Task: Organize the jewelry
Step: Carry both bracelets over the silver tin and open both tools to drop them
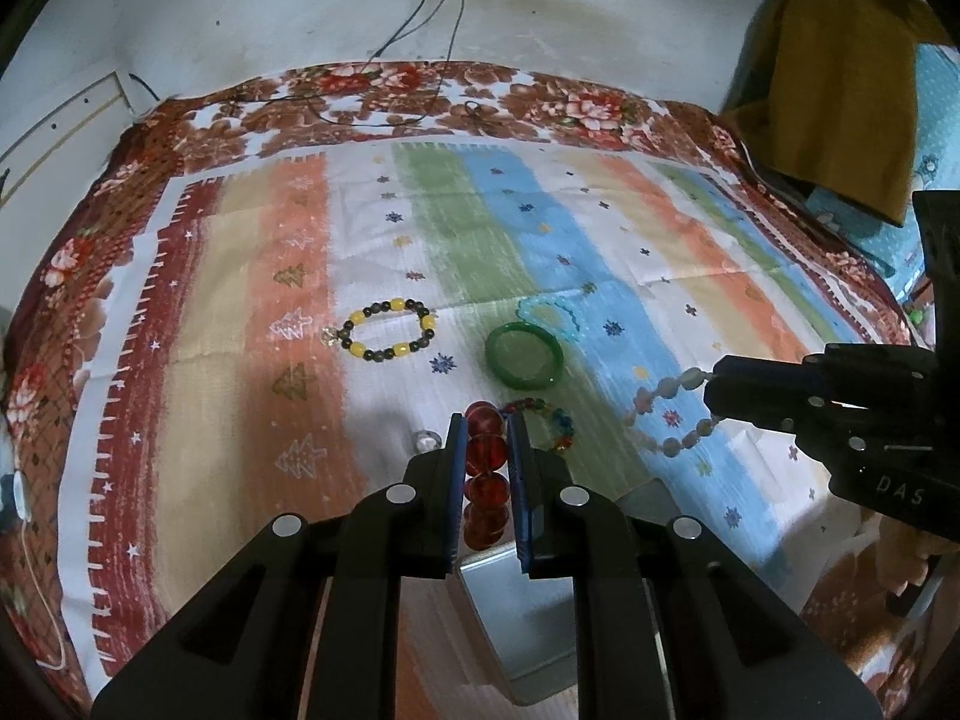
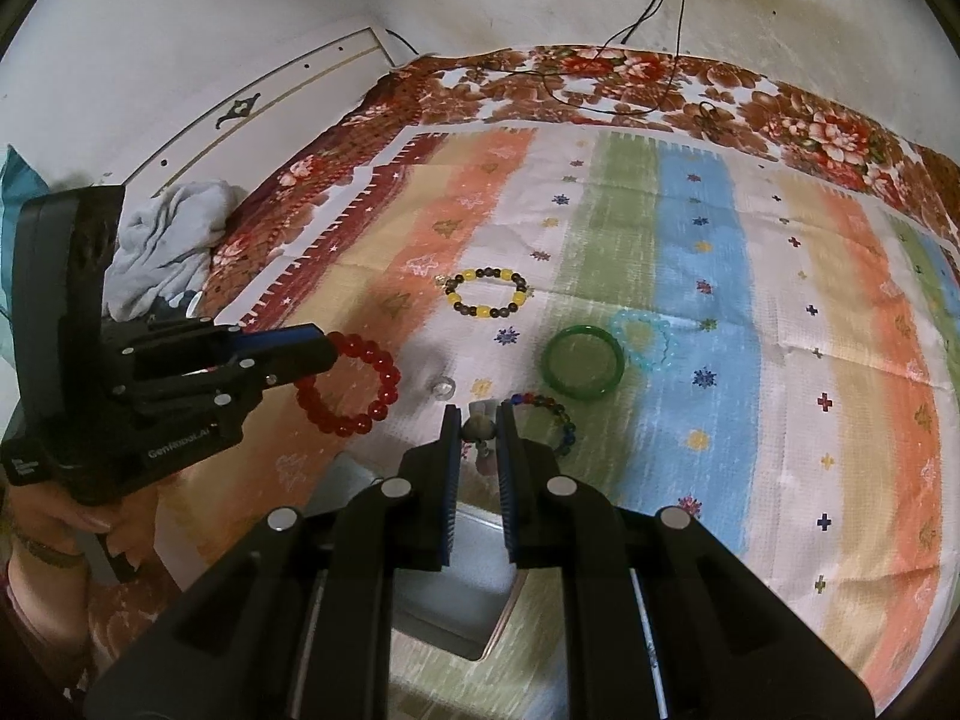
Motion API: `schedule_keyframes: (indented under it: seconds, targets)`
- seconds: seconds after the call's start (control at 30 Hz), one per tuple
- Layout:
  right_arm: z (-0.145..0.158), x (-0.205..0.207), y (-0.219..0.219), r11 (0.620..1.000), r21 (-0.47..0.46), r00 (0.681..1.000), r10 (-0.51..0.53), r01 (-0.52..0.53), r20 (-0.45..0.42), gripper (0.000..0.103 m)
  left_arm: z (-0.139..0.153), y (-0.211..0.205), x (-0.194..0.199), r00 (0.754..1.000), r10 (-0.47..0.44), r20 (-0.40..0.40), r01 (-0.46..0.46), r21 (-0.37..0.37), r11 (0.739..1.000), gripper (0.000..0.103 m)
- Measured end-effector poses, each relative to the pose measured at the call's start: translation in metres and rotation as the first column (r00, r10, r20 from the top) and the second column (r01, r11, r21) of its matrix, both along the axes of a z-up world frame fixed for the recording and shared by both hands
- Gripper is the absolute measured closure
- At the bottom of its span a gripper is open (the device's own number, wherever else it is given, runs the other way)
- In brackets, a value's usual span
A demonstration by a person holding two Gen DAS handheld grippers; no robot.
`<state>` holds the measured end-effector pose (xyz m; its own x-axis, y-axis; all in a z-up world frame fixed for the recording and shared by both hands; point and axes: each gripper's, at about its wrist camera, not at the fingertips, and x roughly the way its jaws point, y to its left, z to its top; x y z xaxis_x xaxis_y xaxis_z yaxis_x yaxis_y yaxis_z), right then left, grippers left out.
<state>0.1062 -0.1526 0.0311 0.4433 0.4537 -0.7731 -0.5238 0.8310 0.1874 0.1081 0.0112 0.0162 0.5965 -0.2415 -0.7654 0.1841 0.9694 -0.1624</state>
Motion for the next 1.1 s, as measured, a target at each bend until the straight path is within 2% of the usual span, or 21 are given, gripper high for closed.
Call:
schedule_keyframes:
  seconds: [0.7,1.1]
  targets:
    - [-0.011,-0.042,0.004,0.998,0.012,0.998,0.057,-0.056,-0.03,0.09,-0.006,-0.021,-0.049,0.997,-0.082,0.01,0.082,-0.008,0.997,0.09]
    - [-0.02,-0.05,0.005,0.998,0.012,0.996,0.058,-0.057,-0.061,0.09,-0.016,-0.027,-0.06,0.996,-0.093,-0.009,0.093,0.009,0.996,0.09]
